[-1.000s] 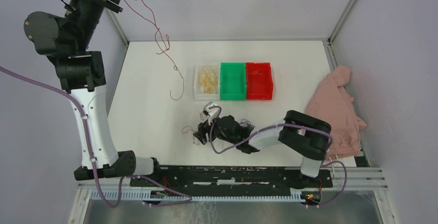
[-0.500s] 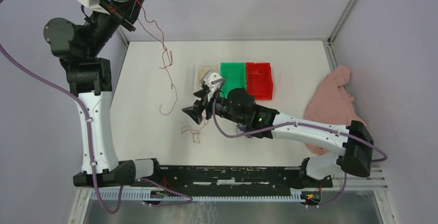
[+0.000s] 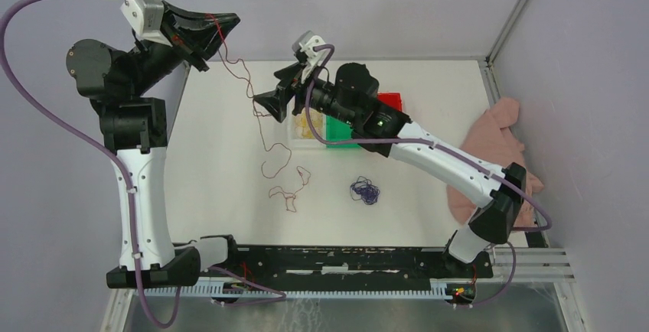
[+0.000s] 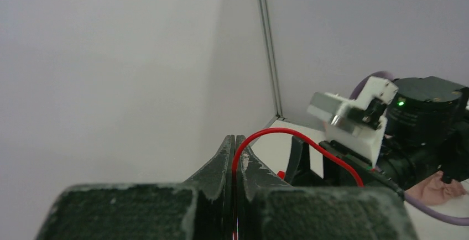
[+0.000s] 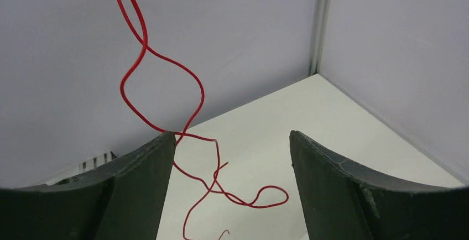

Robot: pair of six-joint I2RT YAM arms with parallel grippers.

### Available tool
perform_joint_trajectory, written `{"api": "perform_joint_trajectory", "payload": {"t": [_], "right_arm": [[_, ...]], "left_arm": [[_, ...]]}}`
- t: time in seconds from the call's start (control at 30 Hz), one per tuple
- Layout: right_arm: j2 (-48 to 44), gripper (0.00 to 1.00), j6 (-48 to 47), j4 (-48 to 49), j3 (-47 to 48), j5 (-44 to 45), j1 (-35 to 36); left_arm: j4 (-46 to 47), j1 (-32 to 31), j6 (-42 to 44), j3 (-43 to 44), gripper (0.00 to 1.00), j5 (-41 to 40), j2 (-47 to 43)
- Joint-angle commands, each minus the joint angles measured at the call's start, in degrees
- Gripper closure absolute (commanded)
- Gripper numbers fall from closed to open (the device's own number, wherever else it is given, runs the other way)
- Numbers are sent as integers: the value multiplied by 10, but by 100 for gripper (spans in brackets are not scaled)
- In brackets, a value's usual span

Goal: Untangle the cables
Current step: Place the cable in the bin.

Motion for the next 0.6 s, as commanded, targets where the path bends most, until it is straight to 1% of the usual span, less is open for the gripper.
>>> {"api": "perform_joint_trajectory", "payload": {"t": [0.0,0.07,0.2,0.3,0.33,0.47,0.5,0.57], "right_arm": [[38,20,16,-2,35,-100,-5],[49,23,23,9,42,-130,-6],[70,32,56,32,55,-171,-11],[91,42,91,43,77,-194,-18],[99,47,98,42,85,-202,-19],[111,91,118,41,98,-199,-26],[110,98,122,41,98,-196,-30],[103,100,133,41,92,-183,-39]], "left_arm": [[16,-7,-35,-2,97,32,-8],[16,-10,-35,-2,97,34,-8],[18,-14,-33,-5,97,38,-8],[18,-18,-31,-6,97,38,-10],[19,-19,-31,-5,97,37,-10],[21,-21,-21,-5,97,33,-13],[21,-21,-15,-6,97,30,-15],[21,-21,1,-9,97,21,-19]]}}
